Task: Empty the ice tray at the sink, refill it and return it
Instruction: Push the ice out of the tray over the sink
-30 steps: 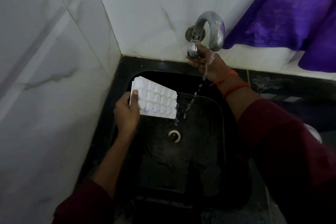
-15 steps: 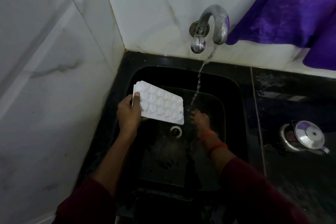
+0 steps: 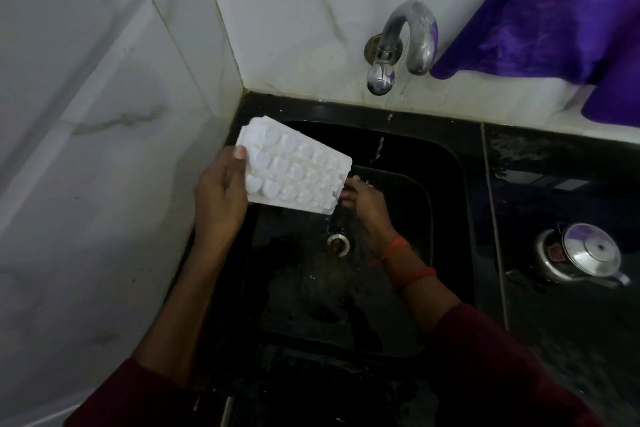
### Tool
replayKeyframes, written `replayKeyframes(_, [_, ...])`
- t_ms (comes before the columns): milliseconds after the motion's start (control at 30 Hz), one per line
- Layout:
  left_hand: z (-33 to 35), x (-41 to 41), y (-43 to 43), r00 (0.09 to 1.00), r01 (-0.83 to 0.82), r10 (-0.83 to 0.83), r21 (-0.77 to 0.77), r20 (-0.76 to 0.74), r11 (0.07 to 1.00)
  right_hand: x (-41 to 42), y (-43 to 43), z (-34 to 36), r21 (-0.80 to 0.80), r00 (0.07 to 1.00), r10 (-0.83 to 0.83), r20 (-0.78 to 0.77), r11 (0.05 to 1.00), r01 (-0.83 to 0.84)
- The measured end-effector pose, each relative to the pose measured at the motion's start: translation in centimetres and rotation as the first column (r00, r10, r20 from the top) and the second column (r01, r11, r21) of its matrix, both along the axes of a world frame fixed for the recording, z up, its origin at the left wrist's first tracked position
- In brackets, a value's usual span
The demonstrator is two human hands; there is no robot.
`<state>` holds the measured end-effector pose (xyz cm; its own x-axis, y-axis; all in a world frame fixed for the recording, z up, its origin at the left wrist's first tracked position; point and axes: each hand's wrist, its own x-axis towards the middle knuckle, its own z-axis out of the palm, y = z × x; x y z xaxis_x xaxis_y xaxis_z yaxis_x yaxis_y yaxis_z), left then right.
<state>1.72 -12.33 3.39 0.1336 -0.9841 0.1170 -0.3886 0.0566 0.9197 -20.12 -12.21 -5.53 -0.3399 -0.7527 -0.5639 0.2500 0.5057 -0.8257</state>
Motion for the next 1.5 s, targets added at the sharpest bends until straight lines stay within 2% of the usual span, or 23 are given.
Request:
replayKeyframes(100, [1.2,0.3,-0.1,0.982,-0.108,0.110,-0.021,0.157,0.994,-0.1,-0.4,1.5,-0.046,0.995,-0.027,0.100,0.998,0.032])
replayKeyframes(200, [1.7,0.3,-0.4,0.975,-0.183,0.175,0.047,0.137,0.982,-0.3,-0.7,2.4,-0.104,0.992,-0.057,0.116,0.992,0.069])
replayKeyframes(233, [1.6,0.4,-0.5,0.980,-0.187,0.180,0.071,0.088,0.980,-0.3,-0.7,2.6,-0.118,0.989,-0.075,0.128,0.989,0.090])
replayKeyframes(300, [1.3,-0.1,-0.9,0.977,-0.175,0.187,0.118,-0.105,0.978,-0.6,-0.6,2.7,-0.135,0.977,-0.123,0.175,0.980,0.148])
replayKeyframes(400, [0.4,-0.8,-1.3,0.851,-0.168,0.265,0.243,-0.454,0.955,-1.0,-0.1,2.7,-0.118,0.935,-0.207,0.289,0.961,0.250])
replayKeyframes(433, [0.0,-0.7,-1.3,0.784,-0.127,0.291,0.318,-0.548,0.940,-1.2,0.2,2.7,-0.105,0.923,-0.213,0.321,0.960,0.258])
replayKeyframes(500, [-0.6,-0.3,-0.8,0.676,0.075,0.302,0.471,-0.672,0.879,-1.6,0.8,2.9,-0.086,0.903,-0.208,0.377,0.962,0.257])
replayKeyframes(567, [-1.1,0.1,-0.3,0.628,0.298,0.247,0.522,-0.738,0.799,-2.2,1.3,2.9,-0.112,0.881,-0.198,0.429,0.956,0.269])
replayKeyframes(600, [-1.4,0.2,-0.2,0.615,0.354,0.222,0.516,-0.756,0.780,-2.6,1.6,3.1,-0.147,0.889,-0.184,0.420,0.952,0.267])
replayKeyframes(667, [-1.6,0.4,-0.7,0.646,0.392,0.199,0.544,-0.737,0.742,-3.5,2.3,3.4,-0.242,0.926,-0.154,0.344,0.938,0.246])
replayKeyframes(733, [-1.5,0.2,-1.3,0.725,0.392,0.164,0.597,-0.669,0.700,-4.3,2.9,3.9,-0.322,0.945,-0.120,0.304,0.921,0.220])
replayKeyframes(767, [-1.5,0.0,-1.4,0.754,0.382,0.130,0.591,-0.643,0.710,-4.6,3.3,4.2,-0.358,0.957,-0.099,0.273,0.913,0.197])
replayKeyframes(867, [-1.5,-0.5,-0.8,0.805,0.245,0.090,0.467,-0.586,0.849,-5.4,4.2,5.4,-0.458,0.988,-0.051,0.146,0.881,0.113])
replayKeyframes(1000, [-0.9,-1.0,-0.7,0.871,0.098,-0.011,0.151,-0.492,0.984,-5.9,5.3,7.6,-0.568,1.000,-0.025,0.017,0.823,0.031])
replayKeyframes(1100, [0.0,-1.4,-0.9,0.862,0.105,-0.093,-0.002,-0.498,0.994,-6.0,5.7,9.1,-0.615,0.998,-0.051,-0.034,0.788,0.019])
replayKeyframes(1167, [0.6,-1.8,-1.2,0.829,0.119,-0.127,-0.049,-0.544,0.992,-6.0,5.8,10.1,-0.640,0.995,-0.074,-0.063,0.768,0.017])
replayKeyframes(1400, [1.5,-2.2,-2.7,0.834,0.063,-0.124,-0.130,-0.538,0.989,-6.0,6.3,11.8,-0.704,0.989,-0.114,-0.090,0.710,0.018])
replayKeyframes(1500, [0.1,-2.6,-3.3,0.850,0.084,-0.110,-0.073,-0.515,0.994,-5.5,6.4,10.1,-0.650,0.980,-0.142,-0.140,0.760,0.017])
